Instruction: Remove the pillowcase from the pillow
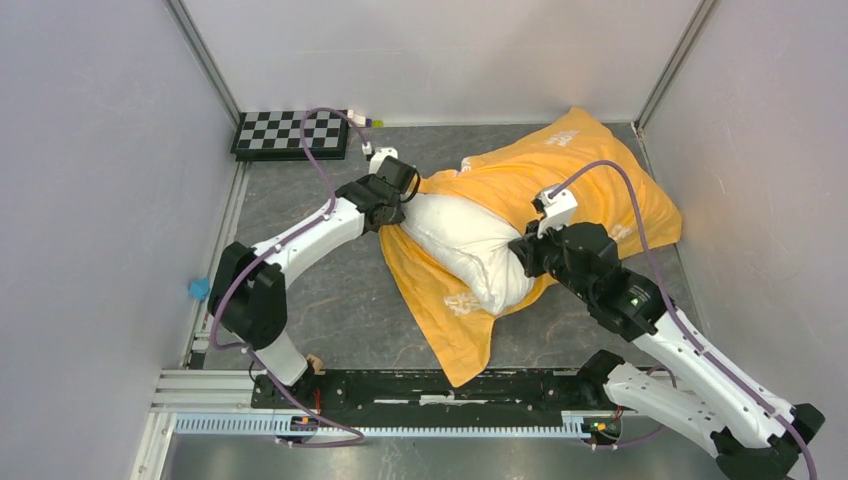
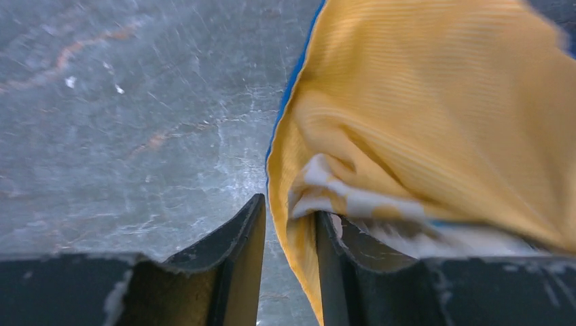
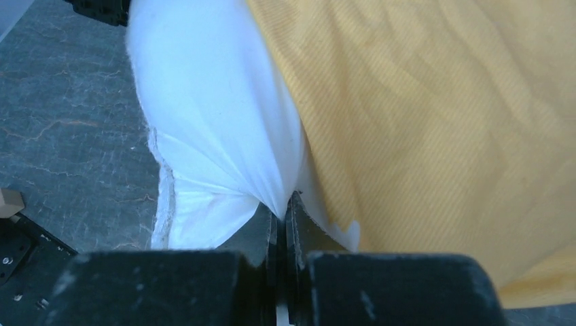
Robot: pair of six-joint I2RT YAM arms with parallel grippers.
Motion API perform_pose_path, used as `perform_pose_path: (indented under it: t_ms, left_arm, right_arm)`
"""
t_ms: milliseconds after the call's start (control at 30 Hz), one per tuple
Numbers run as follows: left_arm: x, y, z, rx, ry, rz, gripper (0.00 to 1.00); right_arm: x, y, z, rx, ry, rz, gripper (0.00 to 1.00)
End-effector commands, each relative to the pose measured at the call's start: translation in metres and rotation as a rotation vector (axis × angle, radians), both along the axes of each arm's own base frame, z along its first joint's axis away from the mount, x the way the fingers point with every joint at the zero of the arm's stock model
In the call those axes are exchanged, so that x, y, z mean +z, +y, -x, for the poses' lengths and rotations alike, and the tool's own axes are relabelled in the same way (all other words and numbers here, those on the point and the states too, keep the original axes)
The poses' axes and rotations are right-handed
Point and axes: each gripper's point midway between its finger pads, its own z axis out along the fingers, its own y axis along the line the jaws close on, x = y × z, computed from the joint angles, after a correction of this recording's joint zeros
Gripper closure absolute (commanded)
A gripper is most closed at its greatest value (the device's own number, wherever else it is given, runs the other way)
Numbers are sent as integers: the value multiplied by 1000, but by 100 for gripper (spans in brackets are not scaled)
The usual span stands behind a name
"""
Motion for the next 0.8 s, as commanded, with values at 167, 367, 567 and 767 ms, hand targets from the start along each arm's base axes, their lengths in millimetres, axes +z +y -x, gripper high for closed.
perform_pose_path:
  t_ms: [167, 367, 567, 767]
  left_arm:
    - [-48, 15, -26, 65, 14, 263, 61]
    - [-54, -12, -36, -43, 38, 514, 58]
    - [-19, -22, -48, -97, 11, 535, 50]
    - [47, -17, -34, -176, -121, 545, 31]
  right_arm:
    - [54, -55, 0, -236, -179, -79, 100]
    - [65, -17, 11, -12, -197, -126, 100]
    - [74, 8, 25, 143, -239, -196, 100]
    - [65, 38, 38, 329, -209, -212, 100]
